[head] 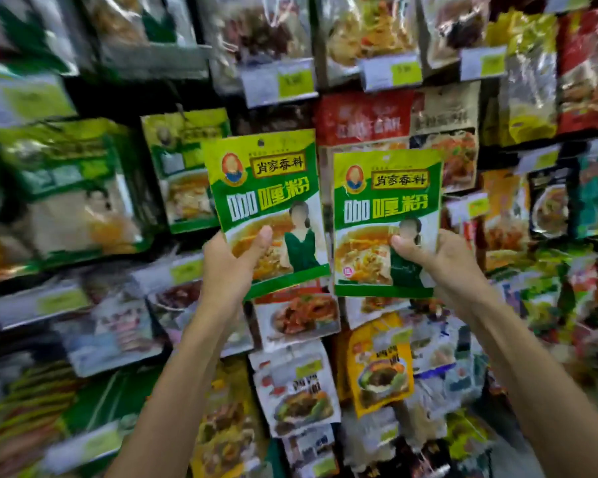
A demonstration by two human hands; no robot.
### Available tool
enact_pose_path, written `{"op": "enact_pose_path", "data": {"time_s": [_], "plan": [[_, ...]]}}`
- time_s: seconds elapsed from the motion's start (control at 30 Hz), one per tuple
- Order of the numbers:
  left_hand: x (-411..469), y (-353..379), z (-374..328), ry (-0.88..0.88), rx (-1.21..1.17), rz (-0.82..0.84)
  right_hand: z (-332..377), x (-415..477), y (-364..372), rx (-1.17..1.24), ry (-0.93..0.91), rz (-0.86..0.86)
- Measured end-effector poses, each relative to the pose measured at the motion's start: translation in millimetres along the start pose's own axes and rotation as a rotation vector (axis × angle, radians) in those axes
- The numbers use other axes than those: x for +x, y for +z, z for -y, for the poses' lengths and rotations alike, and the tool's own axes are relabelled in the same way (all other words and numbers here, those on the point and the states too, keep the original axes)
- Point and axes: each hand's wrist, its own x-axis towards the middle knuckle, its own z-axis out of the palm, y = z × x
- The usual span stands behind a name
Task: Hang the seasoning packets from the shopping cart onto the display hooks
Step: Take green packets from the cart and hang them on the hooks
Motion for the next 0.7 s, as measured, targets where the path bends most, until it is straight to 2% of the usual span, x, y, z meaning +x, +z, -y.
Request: {"op": "enact_pose_path", "data": {"time_s": [0.23,0.33,0.47,0.7], "plan": [[29.3,-123.5,-34.9,0.113,0.16,-0.212,20.3,46.4,124.6,0.105,-0.086,0.201],[32.6,-158.6,-37.6,0.079,0.159,-0.311,23.8,58.7,157.6,0.14,-0.104,0.282],[39.1,-183.8,-36.3,0.057,0.111,-0.336,31.5,73.9,186.5,0.203,-0.115,0.375],[52.1,-191.1,-37.7,0.089,0.07,-0.33,48.0,108.4,213.8,0.208,-0.044,0.4]]}}
